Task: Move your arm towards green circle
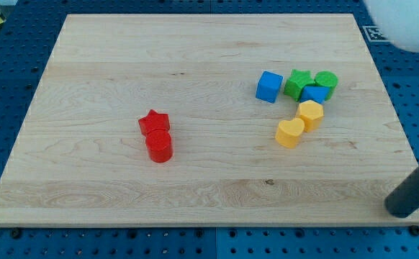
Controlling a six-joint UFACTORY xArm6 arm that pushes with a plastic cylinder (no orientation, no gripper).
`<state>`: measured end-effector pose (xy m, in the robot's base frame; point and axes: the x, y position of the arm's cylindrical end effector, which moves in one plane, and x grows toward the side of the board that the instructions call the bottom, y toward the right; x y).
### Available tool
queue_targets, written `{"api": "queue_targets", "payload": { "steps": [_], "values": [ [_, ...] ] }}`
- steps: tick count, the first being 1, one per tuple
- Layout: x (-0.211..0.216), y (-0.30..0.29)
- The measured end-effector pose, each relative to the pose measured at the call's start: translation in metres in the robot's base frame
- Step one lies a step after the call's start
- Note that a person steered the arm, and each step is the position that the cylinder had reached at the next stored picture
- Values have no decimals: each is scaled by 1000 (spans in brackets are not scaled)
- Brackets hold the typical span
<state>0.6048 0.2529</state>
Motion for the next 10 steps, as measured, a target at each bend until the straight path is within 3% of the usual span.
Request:
{"api": "queue_targets", "payload": {
  "steps": [3, 4, 10],
  "values": [
    [-146, 45],
    [-171, 42],
    [-178, -36]
  ]
}}
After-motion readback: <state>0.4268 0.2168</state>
